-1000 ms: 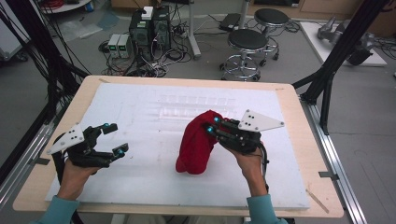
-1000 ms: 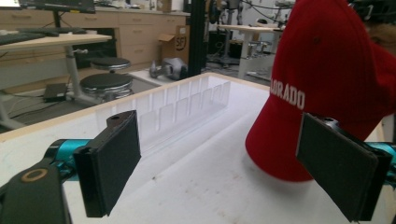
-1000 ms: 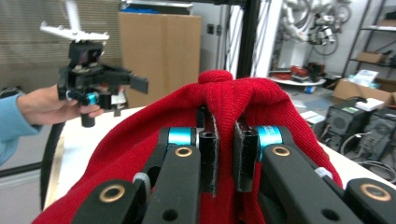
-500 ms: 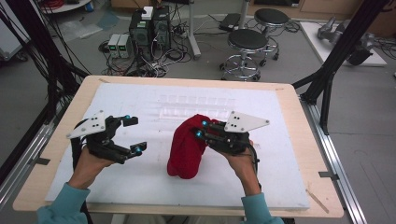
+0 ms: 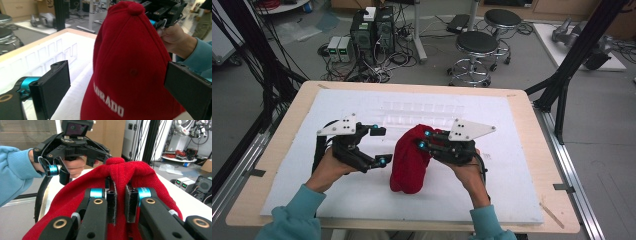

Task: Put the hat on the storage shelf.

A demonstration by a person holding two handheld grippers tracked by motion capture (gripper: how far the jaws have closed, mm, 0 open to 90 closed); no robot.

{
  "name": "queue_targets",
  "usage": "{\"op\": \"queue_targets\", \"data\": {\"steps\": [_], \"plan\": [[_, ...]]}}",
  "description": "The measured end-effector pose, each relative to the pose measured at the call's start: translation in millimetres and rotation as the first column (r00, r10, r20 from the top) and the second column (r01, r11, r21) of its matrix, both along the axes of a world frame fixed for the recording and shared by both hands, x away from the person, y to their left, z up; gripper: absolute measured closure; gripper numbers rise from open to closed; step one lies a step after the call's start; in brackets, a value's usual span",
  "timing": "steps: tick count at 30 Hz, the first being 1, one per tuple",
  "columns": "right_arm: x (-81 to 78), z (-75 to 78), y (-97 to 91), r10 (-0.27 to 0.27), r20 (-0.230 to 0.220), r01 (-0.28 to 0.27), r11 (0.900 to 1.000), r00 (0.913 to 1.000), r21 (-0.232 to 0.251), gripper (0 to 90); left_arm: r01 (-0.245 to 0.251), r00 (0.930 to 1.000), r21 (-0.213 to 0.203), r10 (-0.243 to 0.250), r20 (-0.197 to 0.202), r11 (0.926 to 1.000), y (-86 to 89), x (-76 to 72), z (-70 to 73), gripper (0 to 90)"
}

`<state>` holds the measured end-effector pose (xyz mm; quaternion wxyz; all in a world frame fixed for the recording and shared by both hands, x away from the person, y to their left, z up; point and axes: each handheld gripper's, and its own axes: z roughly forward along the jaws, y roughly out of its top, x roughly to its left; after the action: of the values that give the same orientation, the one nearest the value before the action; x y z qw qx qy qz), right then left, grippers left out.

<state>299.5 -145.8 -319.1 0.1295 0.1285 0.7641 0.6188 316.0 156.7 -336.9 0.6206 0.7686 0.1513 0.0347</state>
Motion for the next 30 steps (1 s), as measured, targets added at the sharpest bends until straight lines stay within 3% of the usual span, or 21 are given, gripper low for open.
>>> {"op": "queue_targets", "data": {"steps": [9,19,25,30], "plan": [[4.0,-1.7,2.4,0.017,-0.010,-0.017,0.9998,0.9998,-0.007,83.5,0.042,0.9979,0.013,-0.041,-0.051,0.9990,-17.8,12.5,-11.7,7.1],[6.8,-1.8,6.8,0.042,-0.008,-0.042,0.9991,0.9991,-0.007,83.5,0.073,0.9955,0.019,-0.072,-0.063,0.9971,-30.2,14.6,-15.6,8.0],[7.1,-0.4,12.1,0.057,-0.001,-0.057,0.9983,0.9984,-0.014,83.4,0.099,0.9936,0.028,-0.097,-0.057,0.9947,-32.8,14.6,-15.5,19.4],[6.7,-0.1,14.1,0.052,0.002,-0.052,0.9985,0.9986,-0.019,83.4,0.097,0.9943,0.038,-0.095,-0.048,0.9945,-30.7,13.1,-14.2,40.1]]}}
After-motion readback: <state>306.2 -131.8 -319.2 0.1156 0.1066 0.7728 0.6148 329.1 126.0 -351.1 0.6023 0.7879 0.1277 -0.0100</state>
